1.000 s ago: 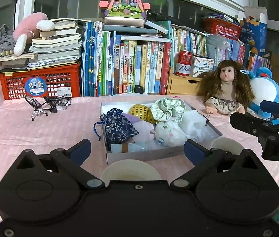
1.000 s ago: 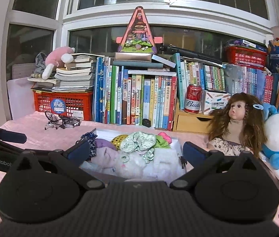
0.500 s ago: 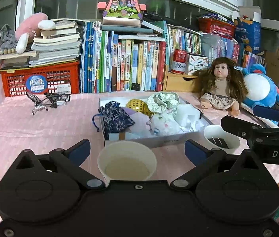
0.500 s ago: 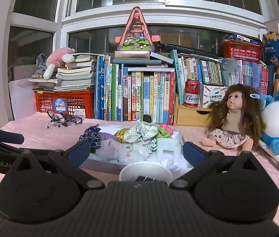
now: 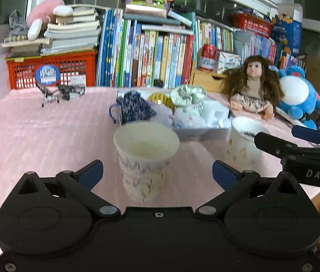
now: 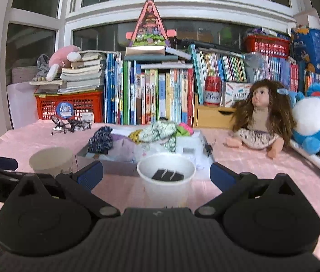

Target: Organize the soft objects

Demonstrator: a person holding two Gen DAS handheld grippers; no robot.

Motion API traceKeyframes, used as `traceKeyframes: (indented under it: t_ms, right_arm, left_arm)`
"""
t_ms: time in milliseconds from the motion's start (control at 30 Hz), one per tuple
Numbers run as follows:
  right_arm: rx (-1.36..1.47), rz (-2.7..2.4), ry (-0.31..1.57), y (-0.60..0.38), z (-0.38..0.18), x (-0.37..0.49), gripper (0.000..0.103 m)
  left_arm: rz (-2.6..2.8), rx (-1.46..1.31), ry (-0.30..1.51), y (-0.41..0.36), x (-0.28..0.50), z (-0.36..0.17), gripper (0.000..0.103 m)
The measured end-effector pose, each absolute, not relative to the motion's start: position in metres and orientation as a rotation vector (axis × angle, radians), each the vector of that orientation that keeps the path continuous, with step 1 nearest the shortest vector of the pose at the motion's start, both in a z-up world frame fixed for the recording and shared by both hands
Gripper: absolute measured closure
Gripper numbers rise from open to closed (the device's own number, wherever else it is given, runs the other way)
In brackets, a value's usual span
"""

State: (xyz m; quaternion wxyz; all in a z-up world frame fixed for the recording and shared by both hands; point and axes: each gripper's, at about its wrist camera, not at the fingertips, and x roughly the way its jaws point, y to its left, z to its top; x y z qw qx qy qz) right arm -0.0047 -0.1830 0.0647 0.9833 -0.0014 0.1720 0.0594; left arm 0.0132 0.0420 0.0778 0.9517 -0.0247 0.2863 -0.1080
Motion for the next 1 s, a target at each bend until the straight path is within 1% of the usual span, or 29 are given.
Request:
traceKeyframes:
  t_ms: [700, 1000]
  right_arm:
    - [-0.006, 0.048, 0.495, -0.178, 0.008, -0.011, 0.000]
    - [-0.008, 0.014, 0.532, -0.176, -0.004, -0.008, 0.000]
  left_arm:
    - [-0.103, -0.041, 0.742, 0.029, 0.018, 0.012, 0.001]
    - [-0.048, 0.011, 0.713, 0.021, 0.019, 0.006, 0.000]
